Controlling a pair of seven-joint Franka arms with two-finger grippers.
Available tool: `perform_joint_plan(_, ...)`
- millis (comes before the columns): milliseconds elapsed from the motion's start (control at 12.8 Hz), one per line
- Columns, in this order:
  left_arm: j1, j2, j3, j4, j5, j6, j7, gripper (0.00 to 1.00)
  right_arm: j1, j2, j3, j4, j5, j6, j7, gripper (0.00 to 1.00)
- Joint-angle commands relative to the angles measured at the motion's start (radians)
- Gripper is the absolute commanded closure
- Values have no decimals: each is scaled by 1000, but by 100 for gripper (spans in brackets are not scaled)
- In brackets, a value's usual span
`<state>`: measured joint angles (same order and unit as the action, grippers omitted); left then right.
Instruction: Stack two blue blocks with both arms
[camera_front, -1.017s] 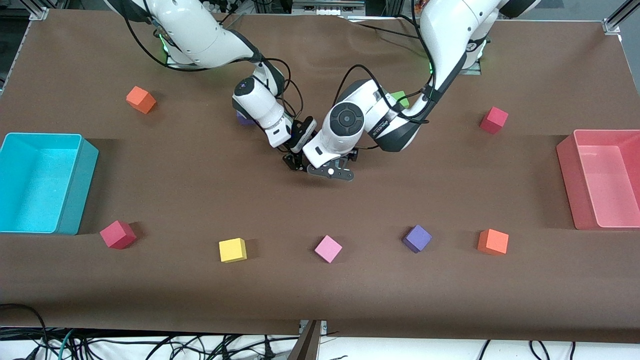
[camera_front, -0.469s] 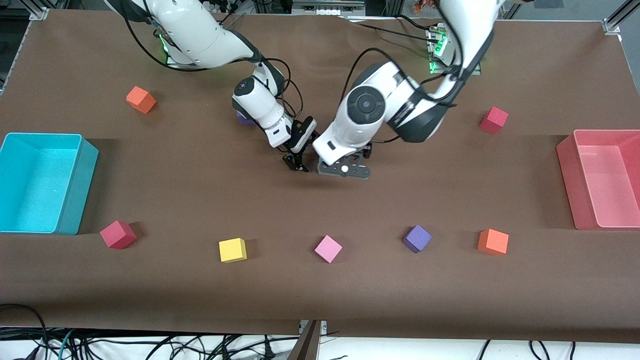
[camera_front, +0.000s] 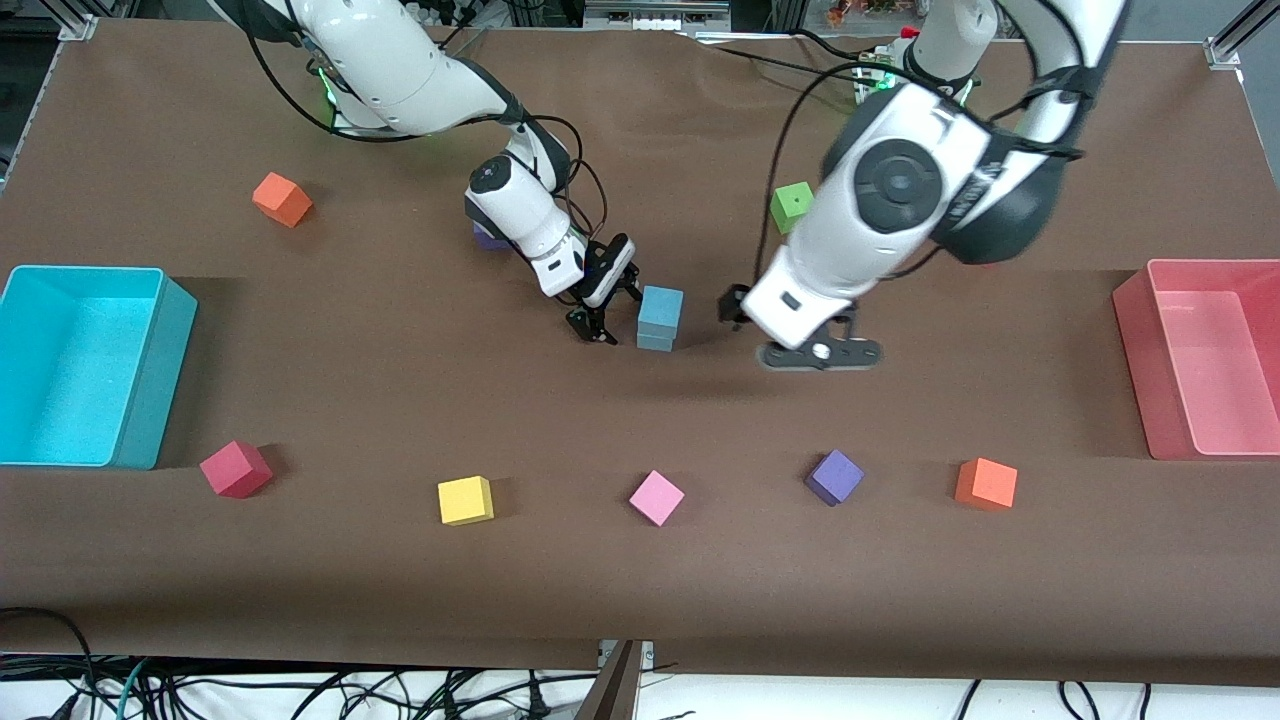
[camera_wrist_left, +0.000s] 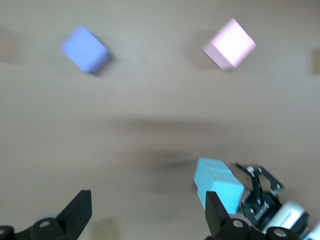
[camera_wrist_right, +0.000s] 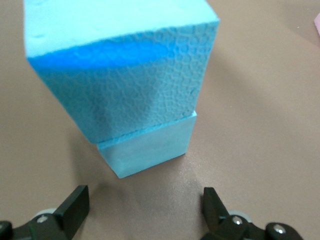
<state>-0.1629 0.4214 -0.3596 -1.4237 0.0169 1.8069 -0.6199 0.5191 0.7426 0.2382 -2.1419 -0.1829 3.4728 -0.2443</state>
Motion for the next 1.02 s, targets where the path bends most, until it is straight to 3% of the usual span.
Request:
perform_joint_plan(0, 77, -3, -2, 34, -5, -27, 38, 0, -25, 14, -5, 13, -18, -118, -35, 0)
perform_joint_plan(469, 250, -120, 22, 43, -8, -181, 400, 0, -22, -26, -2, 75, -16, -324, -33, 0)
perform_joint_plan(704, 250, -269, 132, -32, -21, -184, 603, 0, -24, -89, 4, 89, -16, -464, -33, 0)
perform_joint_plan(939, 231, -393, 203, -151, -21, -179, 608, 0, -27, -133, 4, 91, -15, -542, -33, 0)
